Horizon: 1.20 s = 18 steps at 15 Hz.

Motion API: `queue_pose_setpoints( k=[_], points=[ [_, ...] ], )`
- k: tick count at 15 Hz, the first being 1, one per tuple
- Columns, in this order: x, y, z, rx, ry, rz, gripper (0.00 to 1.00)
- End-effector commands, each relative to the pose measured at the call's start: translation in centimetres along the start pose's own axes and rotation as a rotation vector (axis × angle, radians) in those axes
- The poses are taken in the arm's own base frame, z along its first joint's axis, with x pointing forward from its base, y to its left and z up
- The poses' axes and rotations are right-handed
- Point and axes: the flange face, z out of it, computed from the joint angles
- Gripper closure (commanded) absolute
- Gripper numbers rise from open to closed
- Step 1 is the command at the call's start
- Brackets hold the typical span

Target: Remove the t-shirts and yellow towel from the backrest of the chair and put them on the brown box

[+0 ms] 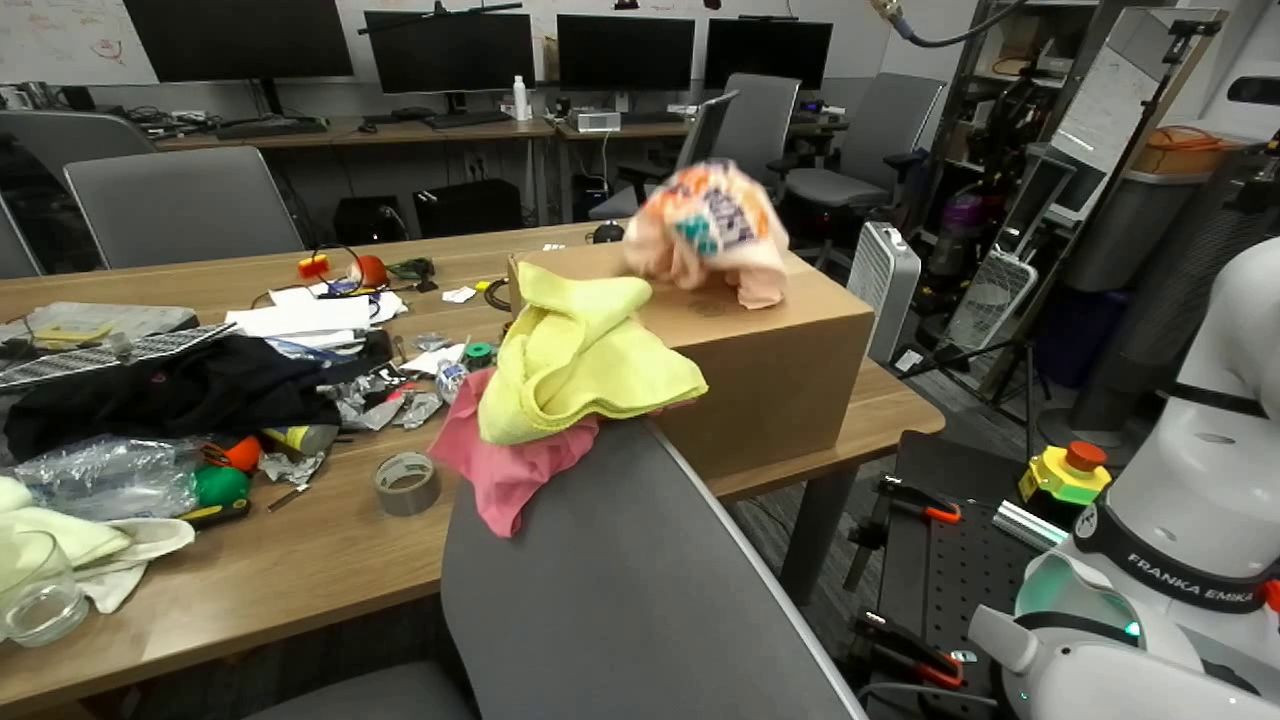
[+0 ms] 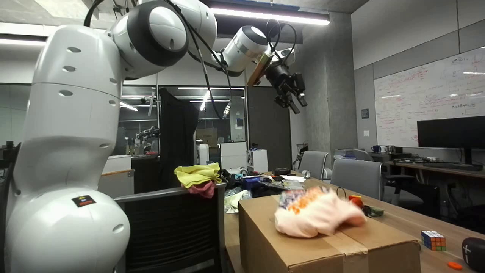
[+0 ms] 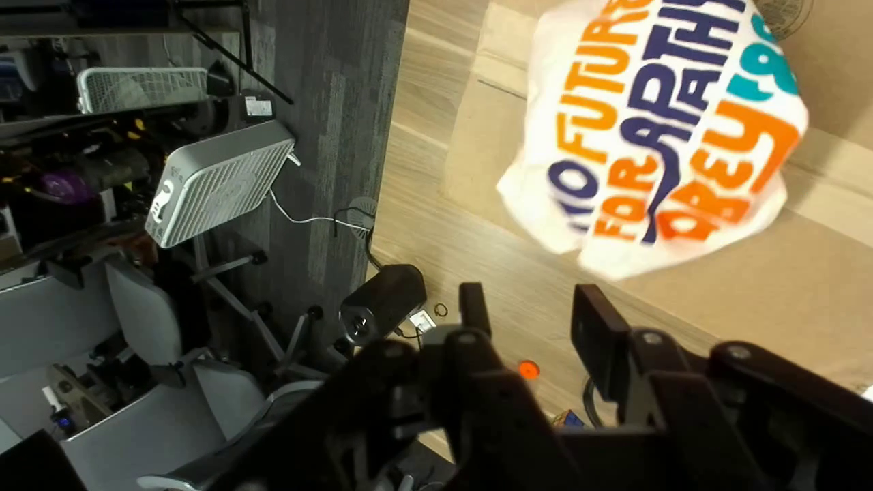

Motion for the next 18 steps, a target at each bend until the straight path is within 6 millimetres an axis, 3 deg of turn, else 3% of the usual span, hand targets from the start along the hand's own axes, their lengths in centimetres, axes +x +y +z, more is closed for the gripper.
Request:
queue_pose_setpoints(
  k=[1, 5, 10, 14, 18],
  points=[
    [0.6, 0.5, -0.5, -0.013, -0.001, 0.016, 0.29],
    [-0.8, -0.9, -0.8, -0.009, 0.018, -0.046, 0.01],
    [-5.1, -6.0, -2.1, 0.018, 0.042, -0.244, 0.00],
    [-10.5, -11.0, -3.2, 0.056, 0.042, -0.465, 0.00],
    [-15.6, -14.5, -4.2, 0.124, 0.056, -0.667, 0.00]
  ],
)
